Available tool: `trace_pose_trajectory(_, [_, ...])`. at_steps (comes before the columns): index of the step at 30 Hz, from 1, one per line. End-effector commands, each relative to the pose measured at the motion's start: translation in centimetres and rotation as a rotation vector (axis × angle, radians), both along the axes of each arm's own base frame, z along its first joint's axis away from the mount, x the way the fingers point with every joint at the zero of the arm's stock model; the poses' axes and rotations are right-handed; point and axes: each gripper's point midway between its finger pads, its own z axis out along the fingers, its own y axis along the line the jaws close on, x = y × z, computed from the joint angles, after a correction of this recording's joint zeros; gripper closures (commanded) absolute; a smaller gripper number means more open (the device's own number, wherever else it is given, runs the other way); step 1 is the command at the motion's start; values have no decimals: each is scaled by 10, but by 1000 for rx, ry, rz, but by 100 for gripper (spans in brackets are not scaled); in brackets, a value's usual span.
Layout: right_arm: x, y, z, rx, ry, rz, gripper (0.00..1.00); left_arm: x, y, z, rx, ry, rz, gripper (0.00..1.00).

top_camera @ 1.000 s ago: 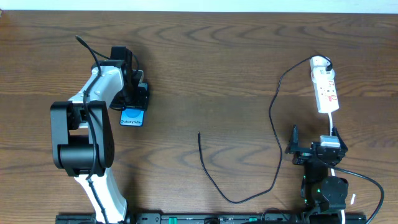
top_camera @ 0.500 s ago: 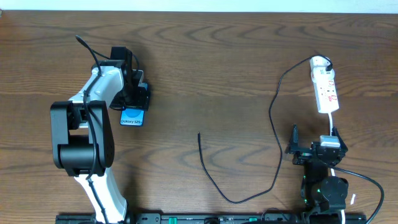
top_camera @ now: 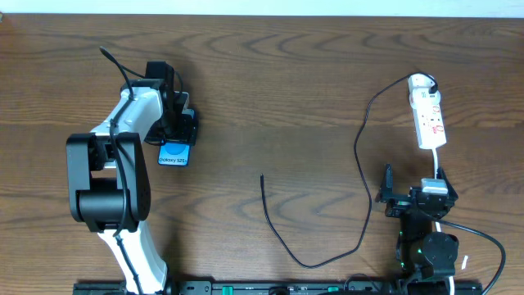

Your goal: Plug charger to phone and switch on socket

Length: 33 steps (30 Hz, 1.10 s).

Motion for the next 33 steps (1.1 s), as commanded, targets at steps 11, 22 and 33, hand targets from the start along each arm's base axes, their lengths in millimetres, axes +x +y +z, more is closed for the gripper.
trace_pose_trajectory(11, [0,1,0,12,-3,2,1,2,-1,-8,-5,-13,9,16])
trace_pose_trajectory(22, [0,1,0,12,-3,2,1,9,0,-7,-4,-42,0,16])
trace_pose_trajectory(33, [0,1,0,12,-3,2,1,10,5,-7,27,-43,-4,16])
